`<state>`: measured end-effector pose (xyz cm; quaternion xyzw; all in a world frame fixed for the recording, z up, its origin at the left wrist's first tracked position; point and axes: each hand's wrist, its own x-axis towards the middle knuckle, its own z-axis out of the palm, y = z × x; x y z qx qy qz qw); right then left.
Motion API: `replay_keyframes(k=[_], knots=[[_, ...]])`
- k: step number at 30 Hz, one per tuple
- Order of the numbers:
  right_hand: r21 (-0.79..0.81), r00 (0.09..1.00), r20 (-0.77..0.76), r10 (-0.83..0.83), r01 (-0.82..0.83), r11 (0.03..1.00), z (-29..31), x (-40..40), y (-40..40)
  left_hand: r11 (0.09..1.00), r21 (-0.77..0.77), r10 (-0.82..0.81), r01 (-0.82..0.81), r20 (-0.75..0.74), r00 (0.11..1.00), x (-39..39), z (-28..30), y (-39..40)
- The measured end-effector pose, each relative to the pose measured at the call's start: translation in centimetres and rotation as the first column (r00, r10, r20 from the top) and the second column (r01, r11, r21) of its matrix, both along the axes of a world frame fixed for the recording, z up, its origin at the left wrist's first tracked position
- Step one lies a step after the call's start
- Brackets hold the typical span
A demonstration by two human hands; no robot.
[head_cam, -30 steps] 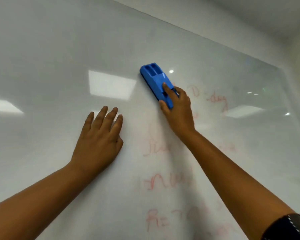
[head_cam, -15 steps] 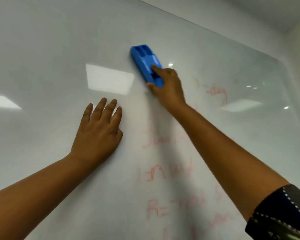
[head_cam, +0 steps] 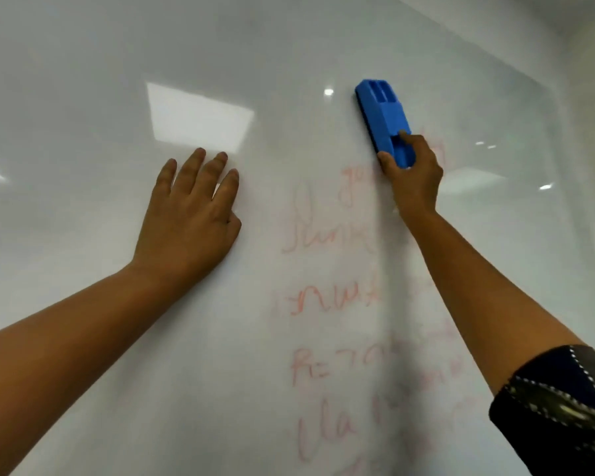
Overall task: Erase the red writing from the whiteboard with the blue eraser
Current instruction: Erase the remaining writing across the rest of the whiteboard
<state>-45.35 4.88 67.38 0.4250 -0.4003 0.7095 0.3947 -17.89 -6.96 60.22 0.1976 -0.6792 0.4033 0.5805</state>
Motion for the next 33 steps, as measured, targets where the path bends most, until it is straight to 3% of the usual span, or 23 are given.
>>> replay_keyframes(k=[7,9,13,18,25,30,33], knots=[[-0.006,0.882,0.463,-0.091,0.106,0.994,-3.1,-8.5,3.3,1.000,-0.013,-0.016,0.016,-0.001,1.000,-0.1,-0.1,-0.2],[0.020,0.847,0.521,-0.104,0.110,0.994,-2.7,-8.6,3.5,1.000,-0.017,-0.016,0.016,-0.002,1.000,-0.1,-0.1,-0.2],[0.031,0.889,0.418,-0.186,0.191,0.981,-1.4,-6.3,2.5,1.000,-0.011,-0.018,0.018,0.004,1.000,-0.1,-0.1,-0.2],[0.020,0.973,0.223,-0.065,0.062,0.998,-2.1,-5.7,2.0,1.000,-0.010,-0.015,0.015,0.004,1.000,-0.1,-0.1,-0.3],[0.021,0.890,0.447,-0.091,0.091,0.996,-2.1,-6.9,3.4,1.000,-0.025,-0.015,0.015,-0.011,1.000,-0.3,-0.1,-0.3],[0.054,0.985,0.161,-0.065,0.057,0.997,-3.3,-2.9,1.5,0.999,-0.032,-0.027,0.026,-0.015,1.000,-0.4,-0.2,-0.3],[0.092,0.993,0.089,-0.073,0.065,0.994,-5.1,-3.9,2.1,0.999,-0.024,-0.029,0.029,-0.012,1.000,-0.5,-0.3,-0.2]])
